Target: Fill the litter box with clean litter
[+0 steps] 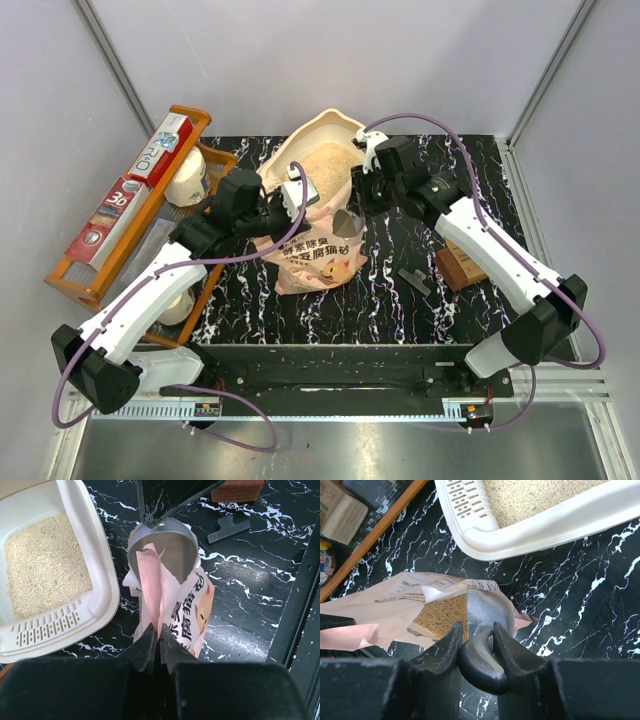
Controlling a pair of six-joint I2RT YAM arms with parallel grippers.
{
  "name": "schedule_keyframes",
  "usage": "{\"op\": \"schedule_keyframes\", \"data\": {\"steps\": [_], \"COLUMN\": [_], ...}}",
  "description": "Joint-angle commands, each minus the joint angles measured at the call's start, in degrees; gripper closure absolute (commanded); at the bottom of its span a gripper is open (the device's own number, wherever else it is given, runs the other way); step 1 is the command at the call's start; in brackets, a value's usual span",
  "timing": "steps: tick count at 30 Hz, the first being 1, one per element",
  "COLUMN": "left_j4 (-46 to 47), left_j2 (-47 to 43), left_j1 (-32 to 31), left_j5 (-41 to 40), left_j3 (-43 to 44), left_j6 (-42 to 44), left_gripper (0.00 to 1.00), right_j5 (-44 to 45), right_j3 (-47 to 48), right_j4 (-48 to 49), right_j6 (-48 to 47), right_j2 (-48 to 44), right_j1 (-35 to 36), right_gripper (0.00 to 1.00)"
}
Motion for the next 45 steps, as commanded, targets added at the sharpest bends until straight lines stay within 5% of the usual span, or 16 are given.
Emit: {"op": "schedule_keyframes", "data": {"steps": [1,15,27,45], "left_j4": [7.3,10.4,8.8,2.4], "left_j2": [-0.6,3.2,4.5,4.3], "left_j1": [-0.7,-3.2,-4.7,-4.7], "left_j5": [2.6,4.5,2.8,0.4], "left_j3": [5.2,6.0,7.0,6.1], "left_j6": [-3.0,-4.5,-2.0,7.2], "left_gripper": [1.00,1.00,1.00,1.00], "right_j5": [10.9,7.8,-18.2,-54.5], "right_j3": [-4.4,-18.0,-22.0,-20.5], "right_j4": [3.6,9.7,29.2,39.6], "right_j6": [-0.9,5.2,20.7,38.4], "right_j2": [-1.2,-0.1,-0.9,0.2], "right_j1": [0.7,1.6,0.0,-26.4], "right_gripper": [1.00,1.00,1.00,1.00]}}
